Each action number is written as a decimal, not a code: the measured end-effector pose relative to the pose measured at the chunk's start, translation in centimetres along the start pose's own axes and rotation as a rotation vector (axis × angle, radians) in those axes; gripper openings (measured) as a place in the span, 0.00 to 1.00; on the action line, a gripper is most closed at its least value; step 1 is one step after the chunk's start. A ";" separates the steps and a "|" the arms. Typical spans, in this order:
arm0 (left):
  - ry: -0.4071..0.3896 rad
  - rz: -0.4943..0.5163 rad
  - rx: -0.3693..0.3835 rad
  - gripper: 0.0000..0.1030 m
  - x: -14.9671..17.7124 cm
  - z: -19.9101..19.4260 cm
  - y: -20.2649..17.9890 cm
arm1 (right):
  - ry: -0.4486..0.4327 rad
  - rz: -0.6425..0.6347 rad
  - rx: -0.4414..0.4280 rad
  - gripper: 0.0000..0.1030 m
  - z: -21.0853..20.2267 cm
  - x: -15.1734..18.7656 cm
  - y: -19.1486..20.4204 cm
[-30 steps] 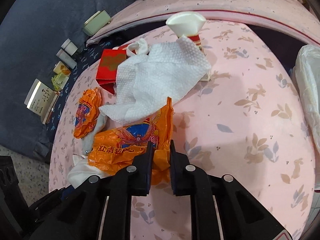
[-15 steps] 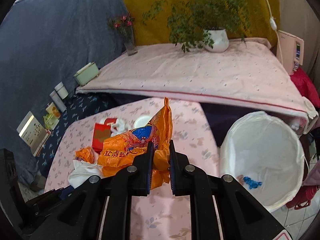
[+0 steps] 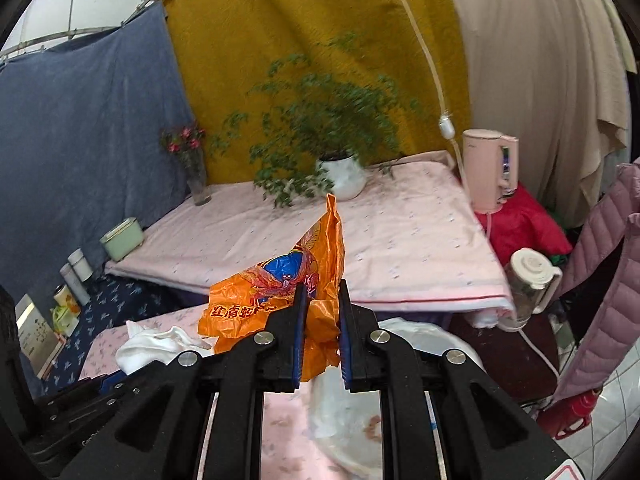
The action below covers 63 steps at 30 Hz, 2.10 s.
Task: Collect trash
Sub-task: 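Carry sock and orange bag over the bin and release both, then move both tools back over the table toward the remaining trash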
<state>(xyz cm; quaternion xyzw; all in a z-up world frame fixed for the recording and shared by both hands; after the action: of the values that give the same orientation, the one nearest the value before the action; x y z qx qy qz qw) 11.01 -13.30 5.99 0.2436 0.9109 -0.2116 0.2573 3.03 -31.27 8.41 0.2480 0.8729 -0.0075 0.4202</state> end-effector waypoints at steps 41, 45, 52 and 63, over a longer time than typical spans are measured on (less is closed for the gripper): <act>0.147 0.101 0.048 0.68 -1.5 10.4 -8.5 | 0.094 0.105 0.138 0.17 4.7 2.0 -10.7; 0.136 0.086 0.026 0.71 -1.5 10.1 -7.6 | 0.089 0.088 0.129 0.36 4.8 1.8 -9.7; 0.126 0.059 -0.001 0.72 -1.4 9.6 -6.1 | 0.083 0.069 0.114 0.45 4.4 1.7 -8.2; 0.113 0.032 -0.021 0.72 -1.0 8.4 -4.1 | 0.099 0.031 0.092 0.51 4.3 2.3 -5.6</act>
<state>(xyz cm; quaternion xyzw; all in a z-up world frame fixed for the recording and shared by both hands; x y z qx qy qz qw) 12.54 -21.21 1.09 0.2667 0.9221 -0.1841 0.2115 2.52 -36.17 2.82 0.2805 0.8873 -0.0286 0.3649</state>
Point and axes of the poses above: each gripper's, at about its wrist camera, not at the fingertips, and z roughly the way its jaws point, y to its left, x to its underside, the point moved 3 cm from there along z, roughly the way its jaws point, and after that the axes turned 13 degrees about y, right-handed, at the moved point
